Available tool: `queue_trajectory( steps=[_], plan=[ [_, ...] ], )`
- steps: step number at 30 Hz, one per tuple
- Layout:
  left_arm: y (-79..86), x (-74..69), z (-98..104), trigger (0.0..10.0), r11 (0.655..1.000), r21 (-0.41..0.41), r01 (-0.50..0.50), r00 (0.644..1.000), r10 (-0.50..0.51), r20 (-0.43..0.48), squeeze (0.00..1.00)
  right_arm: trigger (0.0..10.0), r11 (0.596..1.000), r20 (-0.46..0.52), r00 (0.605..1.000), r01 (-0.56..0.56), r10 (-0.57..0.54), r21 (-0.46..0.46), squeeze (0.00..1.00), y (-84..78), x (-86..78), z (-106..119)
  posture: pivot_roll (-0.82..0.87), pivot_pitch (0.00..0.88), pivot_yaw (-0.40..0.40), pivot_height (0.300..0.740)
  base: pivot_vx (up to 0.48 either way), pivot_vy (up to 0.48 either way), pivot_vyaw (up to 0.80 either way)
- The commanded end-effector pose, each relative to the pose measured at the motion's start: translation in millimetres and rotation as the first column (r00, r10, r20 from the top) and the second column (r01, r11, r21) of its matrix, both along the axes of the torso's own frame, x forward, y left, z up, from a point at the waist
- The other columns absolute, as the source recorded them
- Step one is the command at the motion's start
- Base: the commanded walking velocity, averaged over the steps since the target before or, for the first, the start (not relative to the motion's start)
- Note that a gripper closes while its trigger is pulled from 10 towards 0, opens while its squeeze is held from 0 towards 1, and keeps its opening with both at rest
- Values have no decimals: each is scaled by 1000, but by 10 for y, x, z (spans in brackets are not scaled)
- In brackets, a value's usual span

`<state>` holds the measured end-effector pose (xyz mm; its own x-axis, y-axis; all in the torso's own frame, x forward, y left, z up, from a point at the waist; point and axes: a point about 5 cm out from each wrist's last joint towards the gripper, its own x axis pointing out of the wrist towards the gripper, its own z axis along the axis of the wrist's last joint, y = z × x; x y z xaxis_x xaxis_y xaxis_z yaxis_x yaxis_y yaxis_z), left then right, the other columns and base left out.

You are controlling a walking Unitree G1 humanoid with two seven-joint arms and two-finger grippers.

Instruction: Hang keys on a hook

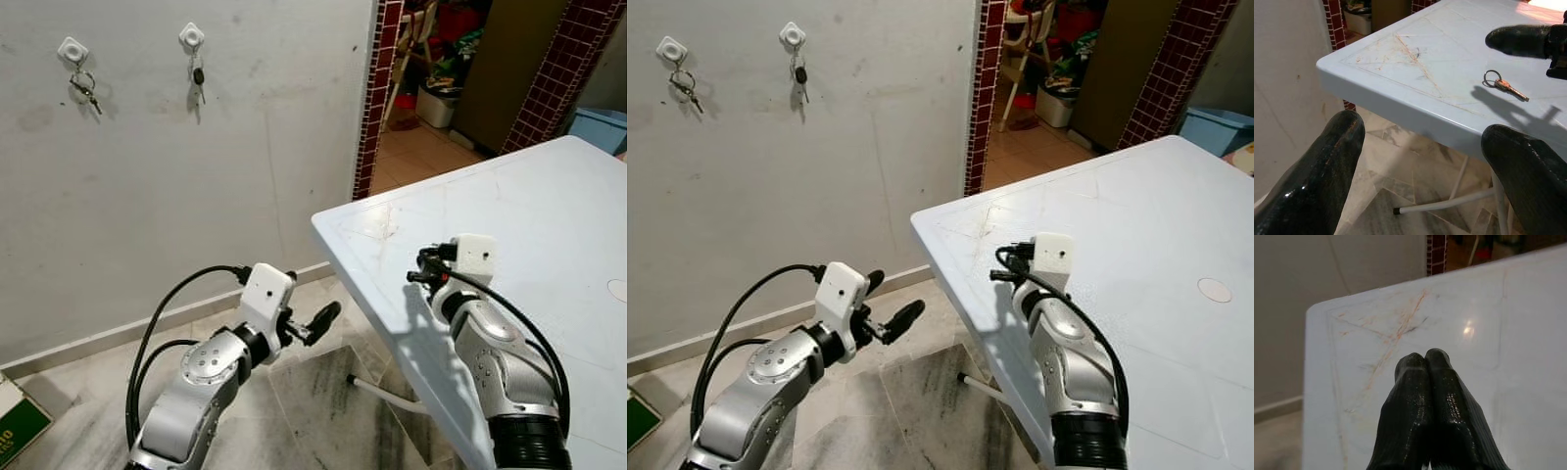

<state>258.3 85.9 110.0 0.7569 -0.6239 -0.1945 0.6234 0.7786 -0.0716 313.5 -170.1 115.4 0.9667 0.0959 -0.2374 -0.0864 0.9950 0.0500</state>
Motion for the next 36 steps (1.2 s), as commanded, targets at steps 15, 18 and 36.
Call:
queue_trajectory(
  steps=[15,18,36],
  plan=[
    [-18,-6,-1,10000,1000,20,24,1000,-24,4,0,10000,991,-67,997,17,-25,-130,1000,-105,60,-103,-5,0,-5,740,0,0,0],
    [-23,-8,-3,10000,999,19,25,1000,-25,3,0,10000,991,-81,997,8,-19,-134,1000,-94,55,-128,-6,0,-6,740,0,0,0],
    [-37,-19,-11,10000,999,16,36,999,-36,-7,0,10000,989,-120,992,31,-48,-142,1000,-172,32,-204,-9,0,-5,740,0,0,0]
  ],
)
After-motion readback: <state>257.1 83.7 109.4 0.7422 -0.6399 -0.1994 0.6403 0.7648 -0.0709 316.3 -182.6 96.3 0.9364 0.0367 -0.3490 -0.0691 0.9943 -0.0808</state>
